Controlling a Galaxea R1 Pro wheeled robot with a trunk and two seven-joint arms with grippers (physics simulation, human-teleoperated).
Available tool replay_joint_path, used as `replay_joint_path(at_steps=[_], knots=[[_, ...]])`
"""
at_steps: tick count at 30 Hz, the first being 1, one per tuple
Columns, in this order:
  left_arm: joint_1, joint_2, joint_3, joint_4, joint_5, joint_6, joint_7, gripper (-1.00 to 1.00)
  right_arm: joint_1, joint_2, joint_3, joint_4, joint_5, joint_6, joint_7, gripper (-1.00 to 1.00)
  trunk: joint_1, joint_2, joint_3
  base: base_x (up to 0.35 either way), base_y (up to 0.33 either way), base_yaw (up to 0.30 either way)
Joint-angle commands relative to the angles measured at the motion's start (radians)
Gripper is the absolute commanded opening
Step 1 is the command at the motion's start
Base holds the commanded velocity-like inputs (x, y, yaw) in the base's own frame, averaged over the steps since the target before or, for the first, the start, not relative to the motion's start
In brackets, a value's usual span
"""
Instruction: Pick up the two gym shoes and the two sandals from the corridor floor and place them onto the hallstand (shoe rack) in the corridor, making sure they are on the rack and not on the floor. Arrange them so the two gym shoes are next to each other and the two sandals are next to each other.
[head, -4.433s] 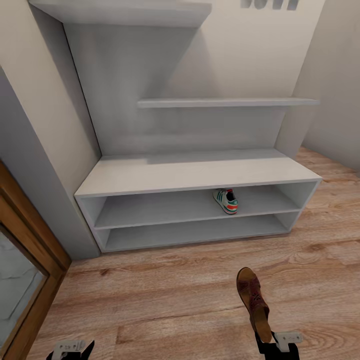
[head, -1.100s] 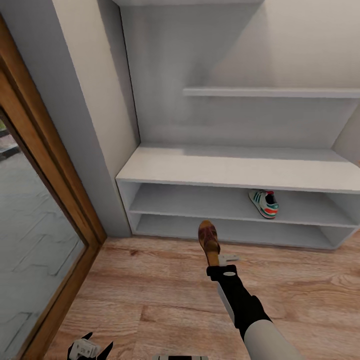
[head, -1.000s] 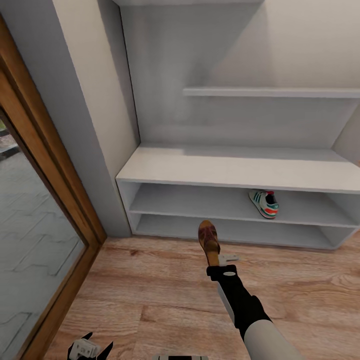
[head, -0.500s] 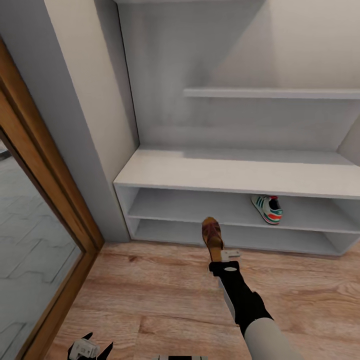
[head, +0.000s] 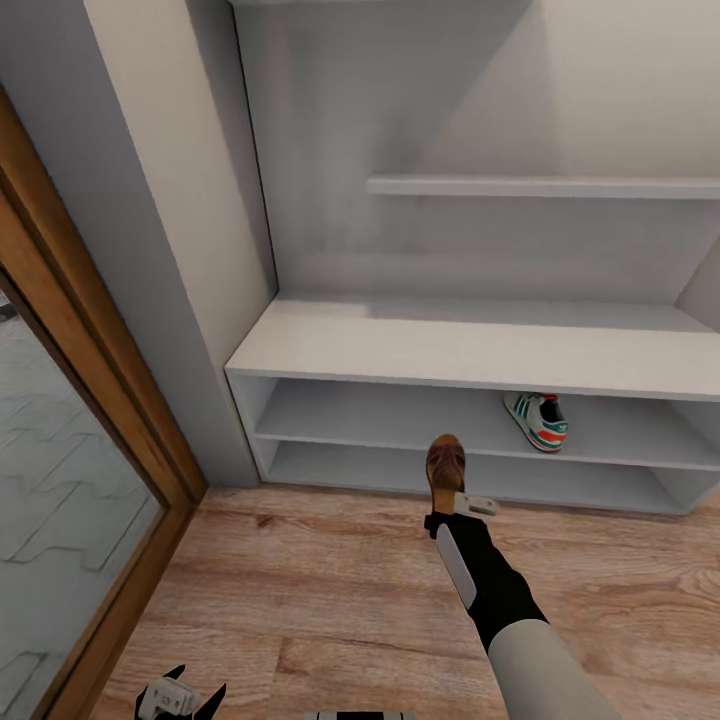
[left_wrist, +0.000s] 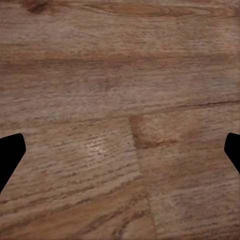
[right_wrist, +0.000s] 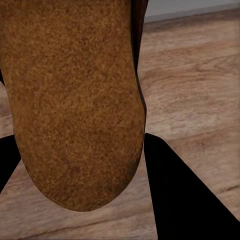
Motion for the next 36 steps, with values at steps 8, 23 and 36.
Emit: replay_joint_path(at_steps=[8, 23, 36], knots=[[-0.001, -0.001, 0.005, 0.001, 0.004, 0.001, -0.010, 1.00, -0.001, 0.000, 0.000, 0.000, -0.015, 0.002, -0.011, -1.00, 0.000, 0.000, -0.001, 0.000, 0.000, 0.000], [-0.001, -0.001, 0.006, 0.001, 0.004, 0.001, -0.010, 1.00, -0.001, 0.000, 0.002, 0.001, -0.015, 0.002, -0.010, -1.00, 0.000, 0.000, -0.001, 0.220, 0.018, 0.000], [-0.001, -0.001, 0.006, 0.001, 0.004, 0.001, -0.010, 1.00, -0.001, 0.000, 0.002, 0.002, -0.015, 0.002, -0.010, -1.00, 0.000, 0.000, -0.001, 0.123, 0.030, 0.000]])
